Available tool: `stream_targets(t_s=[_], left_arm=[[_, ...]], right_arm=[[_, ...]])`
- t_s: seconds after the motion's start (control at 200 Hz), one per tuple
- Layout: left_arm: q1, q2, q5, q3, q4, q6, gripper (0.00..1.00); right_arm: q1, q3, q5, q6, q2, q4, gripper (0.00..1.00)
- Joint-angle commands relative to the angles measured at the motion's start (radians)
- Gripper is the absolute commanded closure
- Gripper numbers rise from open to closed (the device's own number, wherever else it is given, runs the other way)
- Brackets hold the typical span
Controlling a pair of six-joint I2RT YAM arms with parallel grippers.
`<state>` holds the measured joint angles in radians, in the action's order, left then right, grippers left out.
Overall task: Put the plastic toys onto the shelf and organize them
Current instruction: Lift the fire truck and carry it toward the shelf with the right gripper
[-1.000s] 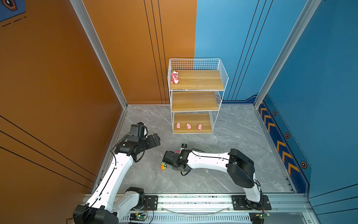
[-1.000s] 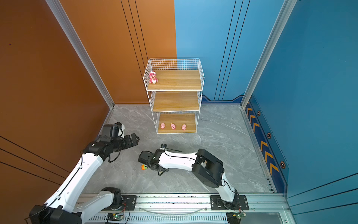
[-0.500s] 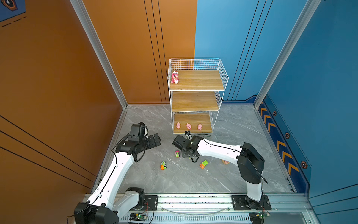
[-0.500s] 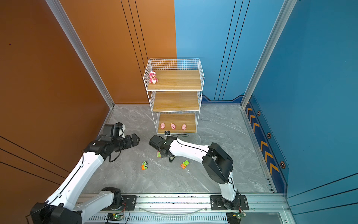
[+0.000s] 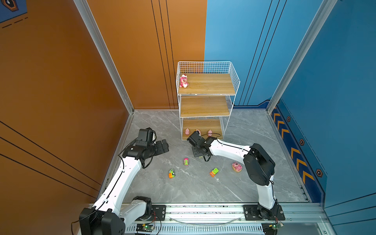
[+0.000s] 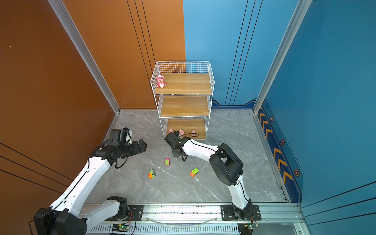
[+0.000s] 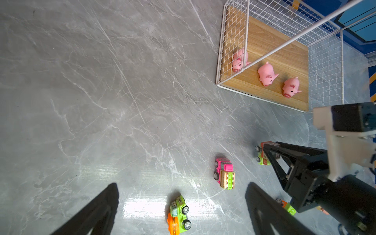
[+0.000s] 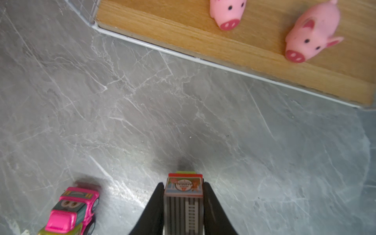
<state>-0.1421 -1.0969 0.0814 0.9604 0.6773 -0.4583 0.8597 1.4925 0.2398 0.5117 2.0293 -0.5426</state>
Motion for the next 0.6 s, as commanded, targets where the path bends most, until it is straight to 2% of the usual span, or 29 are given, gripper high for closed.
stream_targets(t_s=[0.0, 0.17, 0.295, 0.491, 0.596], left_arm=[[-0.007, -0.023, -0.026, 0.063, 0.002, -0.004, 0.02], [-0.005, -0.082, -0.051, 0.154, 0.002, 0.009, 0.02], [0.001, -0.115, -0.070, 0.174, -0.002, 0.035, 0.02], [0.030, -0.099, 0.017, 0.109, -0.096, 0.070, 0.02], [0.036, -0.077, 0.051, 0.063, -0.146, 0.076, 0.02]], right_arm=[[-0.015, -0.013, -0.042, -0.056, 0.025, 0.051, 0.69], [-0.027, -0.048, -0.040, -0.083, 0.010, 0.102, 0.59], [-0.028, -0.124, -0.024, -0.100, -0.056, 0.187, 0.49], [-0.022, -0.304, -0.012, -0.102, -0.187, 0.387, 0.35], [-0.011, -0.401, 0.007, -0.101, -0.242, 0.504, 0.31]])
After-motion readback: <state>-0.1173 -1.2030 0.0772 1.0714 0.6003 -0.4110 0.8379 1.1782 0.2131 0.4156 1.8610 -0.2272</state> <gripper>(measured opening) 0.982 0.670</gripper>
